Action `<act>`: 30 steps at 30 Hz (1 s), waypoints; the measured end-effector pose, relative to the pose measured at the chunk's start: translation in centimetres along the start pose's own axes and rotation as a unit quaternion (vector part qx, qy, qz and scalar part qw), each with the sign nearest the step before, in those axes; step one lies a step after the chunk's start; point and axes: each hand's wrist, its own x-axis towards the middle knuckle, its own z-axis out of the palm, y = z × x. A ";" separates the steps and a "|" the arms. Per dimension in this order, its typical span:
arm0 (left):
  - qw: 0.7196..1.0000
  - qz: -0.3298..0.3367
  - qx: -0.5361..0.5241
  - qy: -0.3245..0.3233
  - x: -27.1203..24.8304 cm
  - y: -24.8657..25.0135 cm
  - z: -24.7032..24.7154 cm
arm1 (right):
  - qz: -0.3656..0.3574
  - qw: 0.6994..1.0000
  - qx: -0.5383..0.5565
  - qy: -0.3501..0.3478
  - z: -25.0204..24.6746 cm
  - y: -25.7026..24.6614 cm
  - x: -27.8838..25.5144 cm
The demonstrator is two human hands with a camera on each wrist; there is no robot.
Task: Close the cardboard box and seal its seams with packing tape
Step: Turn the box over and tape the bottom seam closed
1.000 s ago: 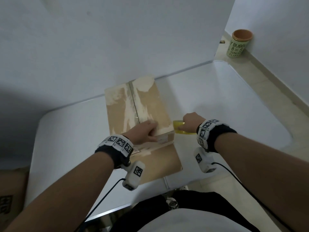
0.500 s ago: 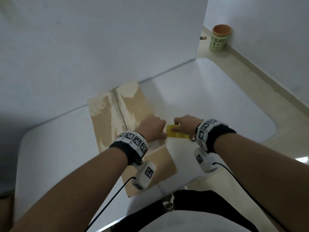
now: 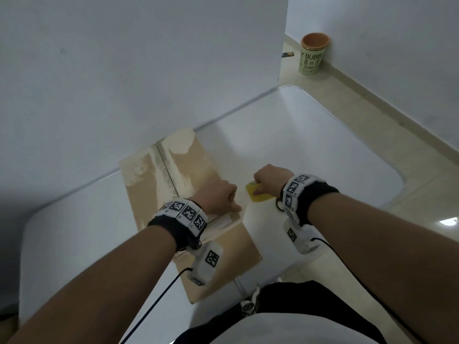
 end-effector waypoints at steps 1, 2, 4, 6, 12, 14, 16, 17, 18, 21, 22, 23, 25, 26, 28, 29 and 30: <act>1.000 0.000 -0.008 0.001 0.0 0.0 0.0 | 0.012 1.000 -0.009 0.014 0.2 0.0 0.4; 1.000 -0.001 -0.015 0.002 0.0 0.0 0.0 | 0.022 0.999 -0.011 0.023 0.4 -0.1 0.7; 1.000 -0.008 -0.021 0.005 -0.1 0.0 0.2 | 0.029 0.999 -0.003 0.033 0.8 -0.3 1.2; 1.000 -0.015 -0.017 -0.003 -0.2 -0.1 0.3 | 0.018 0.999 0.020 0.037 1.1 -0.3 1.4; 0.999 -0.024 -0.032 -0.009 1.5 0.4 -2.5 | -0.050 0.997 0.043 0.038 0.5 1.5 0.9; 0.999 -0.006 -0.016 0.027 3.0 0.9 -3.5 | -0.065 0.996 0.041 0.040 0.3 1.6 0.8; 1.000 0.013 -0.002 -0.026 4.5 2.0 -3.7 | -0.072 0.995 0.046 0.043 0.2 1.7 0.6; 0.997 0.009 -0.008 -0.072 5.1 2.5 -3.6 | -0.076 0.995 0.052 0.047 0.2 1.9 0.5; 0.993 -0.001 -0.024 -0.111 5.6 3.1 -3.5 | -0.080 0.993 0.062 0.052 0.3 2.1 0.3; 0.983 -0.021 -0.083 -0.162 6.9 3.2 -3.1 | -0.088 0.980 0.144 0.104 1.1 3.7 -0.4; 0.982 -0.029 -0.099 -0.161 7.0 2.9 -3.0 | -0.082 0.968 0.187 0.147 1.5 4.6 -0.4; 0.980 -0.040 -0.114 -0.155 7.1 2.6 -2.9 | -0.062 0.951 0.230 0.198 1.8 5.6 -0.4; 0.976 -0.071 -0.150 -0.144 7.0 1.8 -2.7 | 0.023 0.924 0.280 0.258 2.9 7.9 0.2; 0.968 -0.085 -0.184 -0.145 7.0 1.4 -2.6 | 0.075 0.922 0.286 0.252 3.6 8.9 0.5; 0.943 -0.104 -0.273 -0.158 7.1 1.0 -2.7 | 0.147 0.933 0.277 0.177 5.6 10.4 1.3; 0.929 -0.108 -0.314 -0.165 7.0 1.0 -2.7 | 0.161 0.940 0.268 0.135 6.8 10.7 1.7; 0.919 -0.108 -0.342 -0.166 7.0 0.9 -2.8 | 0.166 0.945 0.261 0.105 7.9 10.8 2.0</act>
